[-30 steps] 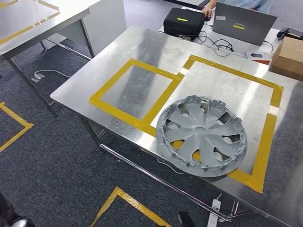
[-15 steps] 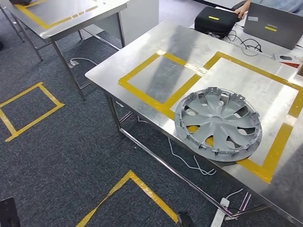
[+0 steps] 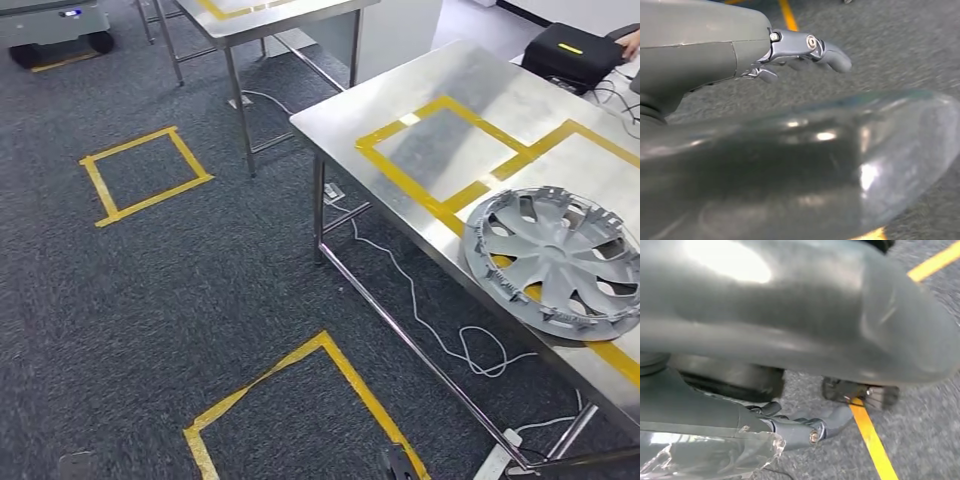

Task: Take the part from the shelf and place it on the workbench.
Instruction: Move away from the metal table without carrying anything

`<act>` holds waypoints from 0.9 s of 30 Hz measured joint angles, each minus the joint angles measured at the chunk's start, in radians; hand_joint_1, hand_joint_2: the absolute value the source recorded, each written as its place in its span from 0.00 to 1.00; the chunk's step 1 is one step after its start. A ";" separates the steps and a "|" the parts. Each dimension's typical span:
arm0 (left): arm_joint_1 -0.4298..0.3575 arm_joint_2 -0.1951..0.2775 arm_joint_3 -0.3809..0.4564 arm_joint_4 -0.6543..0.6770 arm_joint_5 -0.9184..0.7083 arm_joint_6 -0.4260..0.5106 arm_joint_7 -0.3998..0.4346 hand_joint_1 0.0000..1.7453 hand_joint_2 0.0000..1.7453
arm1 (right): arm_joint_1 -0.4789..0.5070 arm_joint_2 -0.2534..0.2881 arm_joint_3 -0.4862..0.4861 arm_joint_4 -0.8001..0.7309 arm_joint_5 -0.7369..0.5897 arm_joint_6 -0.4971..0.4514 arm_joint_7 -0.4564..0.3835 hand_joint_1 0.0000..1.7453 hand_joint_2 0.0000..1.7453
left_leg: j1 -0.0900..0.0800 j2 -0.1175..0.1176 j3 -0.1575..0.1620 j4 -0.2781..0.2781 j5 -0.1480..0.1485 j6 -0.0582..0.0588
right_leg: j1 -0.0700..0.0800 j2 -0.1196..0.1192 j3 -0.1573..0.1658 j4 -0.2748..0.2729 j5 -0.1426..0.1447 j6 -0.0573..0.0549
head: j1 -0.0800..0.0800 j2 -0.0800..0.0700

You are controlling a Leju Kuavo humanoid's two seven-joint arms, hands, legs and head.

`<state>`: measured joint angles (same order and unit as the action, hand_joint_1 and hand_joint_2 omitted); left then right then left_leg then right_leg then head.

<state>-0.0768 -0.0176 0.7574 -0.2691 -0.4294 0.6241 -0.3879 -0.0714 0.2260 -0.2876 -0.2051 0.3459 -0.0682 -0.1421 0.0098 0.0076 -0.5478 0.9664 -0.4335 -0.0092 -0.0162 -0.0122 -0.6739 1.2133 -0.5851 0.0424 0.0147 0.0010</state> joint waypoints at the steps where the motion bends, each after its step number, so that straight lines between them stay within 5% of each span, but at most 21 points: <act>1: -0.001 -0.001 -0.005 0.007 -0.009 -0.007 0.011 0.00 0.00 | 0.001 0.000 -0.001 0.000 -0.001 0.001 0.000 0.00 0.00 | -0.006 -0.014 -0.014 0.000 0.012 0.005 | 0.007 0.007 -0.008 0.055 -0.026 -0.008 | 0.001 0.000; 2: 0.001 -0.002 -0.010 0.013 -0.019 -0.016 0.023 0.00 0.00 | 0.002 0.000 -0.002 0.000 -0.001 0.001 0.000 0.00 0.00 | -0.013 -0.028 -0.030 0.000 0.024 0.008 | 0.015 0.011 -0.003 0.084 -0.026 -0.018 | 0.001 0.000; 4: 0.007 -0.002 -0.019 0.021 -0.037 -0.035 0.041 0.00 0.00 | 0.004 0.000 -0.003 0.000 -0.002 0.002 -0.001 0.00 0.00 | -0.021 -0.054 -0.061 0.001 0.050 0.010 | 0.030 0.020 0.048 0.045 0.026 -0.037 | 0.001 0.000; 6: 0.010 -0.003 -0.032 0.026 -0.062 -0.059 0.063 0.00 0.00 | 0.002 0.000 -0.003 0.000 -0.002 0.003 -0.004 0.00 0.00 | -0.025 -0.082 -0.092 0.003 0.078 0.008 | 0.035 0.062 0.148 -0.097 0.055 -0.052 | 0.000 0.000; 8: 0.011 -0.004 -0.053 0.028 -0.095 -0.094 0.090 0.00 0.00 | 0.003 0.000 -0.003 0.000 -0.003 0.004 -0.007 0.00 0.00 | -0.024 -0.104 -0.106 0.001 0.102 0.003 | 0.035 0.100 0.213 -0.203 0.045 -0.051 | 0.001 0.000; 11: 0.018 -0.002 -0.080 0.034 -0.123 -0.140 0.117 0.00 0.00 | 0.003 0.001 -0.004 0.001 -0.003 0.005 -0.010 0.00 0.00 | -0.022 -0.126 -0.113 -0.004 0.124 -0.012 | 0.035 0.080 0.208 -0.223 0.057 -0.052 | 0.006 0.000; 13: 0.025 -0.003 -0.093 0.040 -0.132 -0.156 0.129 0.00 0.00 | 0.003 0.002 -0.004 0.002 -0.002 0.005 -0.011 0.00 0.00 | -0.022 -0.087 -0.129 0.038 0.061 -0.022 | 0.032 0.051 0.190 -0.226 0.079 -0.062 | 0.001 0.000; 16: 0.024 -0.012 -0.119 0.045 -0.159 -0.210 0.169 0.00 0.00 | 0.008 0.002 -0.004 0.002 -0.001 0.004 -0.013 0.00 0.00 | -0.011 -0.028 -0.168 0.223 -0.094 -0.038 | 0.033 0.004 0.156 -0.225 0.114 -0.065 | -0.004 0.000; 17: 0.023 -0.016 -0.128 0.046 -0.170 -0.242 0.185 0.00 0.00 | 0.009 0.002 -0.004 0.002 0.000 0.003 -0.016 0.00 0.00 | -0.005 -0.023 -0.171 0.274 -0.103 -0.044 | 0.032 -0.013 0.143 -0.225 0.124 -0.062 | -0.004 0.000; 19: 0.027 -0.026 -0.144 0.049 -0.187 -0.321 0.207 0.00 0.00 | 0.008 0.002 -0.004 0.002 0.003 0.000 -0.022 0.00 0.00 | 0.006 -0.014 -0.138 0.290 -0.049 -0.054 | 0.030 -0.045 0.110 -0.223 0.142 -0.053 | -0.004 0.000; 21: 0.032 -0.038 -0.158 0.051 -0.199 -0.388 0.211 0.00 0.00 | 0.008 0.001 -0.004 0.002 0.004 -0.002 -0.028 0.00 0.00 | 0.016 0.025 -0.041 0.184 -0.007 -0.068 | 0.029 -0.072 0.086 -0.220 0.157 -0.040 | -0.005 0.000; 22: 0.031 -0.044 -0.164 0.052 -0.203 -0.405 0.210 0.00 0.00 | 0.008 0.001 -0.004 0.002 0.004 -0.003 -0.030 0.00 0.00 | 0.015 0.049 0.014 0.109 -0.017 -0.070 | 0.031 -0.084 0.080 -0.216 0.162 -0.034 | -0.004 0.000; 24: 0.027 -0.056 -0.175 0.053 -0.211 -0.422 0.208 0.00 0.00 | 0.008 -0.001 -0.004 0.002 0.005 -0.004 -0.033 0.00 0.00 | 0.009 0.076 0.076 0.008 -0.053 -0.055 | 0.032 -0.109 0.074 -0.209 0.173 -0.021 | -0.002 0.000; 26: 0.031 -0.060 -0.185 0.054 -0.222 -0.434 0.209 0.00 0.00 | 0.006 -0.001 -0.004 0.002 0.005 -0.006 -0.035 0.00 0.00 | 0.002 0.058 0.072 -0.008 -0.058 -0.027 | 0.023 -0.125 0.070 -0.204 0.178 -0.009 | -0.001 0.000; 27: 0.036 -0.060 -0.190 0.055 -0.227 -0.438 0.211 0.00 0.00 | 0.006 -0.001 -0.004 0.002 0.005 -0.006 -0.036 0.00 0.00 | 0.000 0.047 0.068 -0.008 -0.053 -0.016 | 0.018 -0.108 0.064 -0.191 0.167 -0.004 | -0.001 0.000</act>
<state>-0.0407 -0.0773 0.5677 -0.2145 -0.6563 0.1861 -0.1773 -0.0657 0.2253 -0.2918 -0.2033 0.3511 -0.0743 -0.1782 0.0095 0.0550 -0.4795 0.9588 -0.4861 -0.0255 0.0018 -0.1205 -0.6101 1.0226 -0.4185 0.0386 0.0137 0.0011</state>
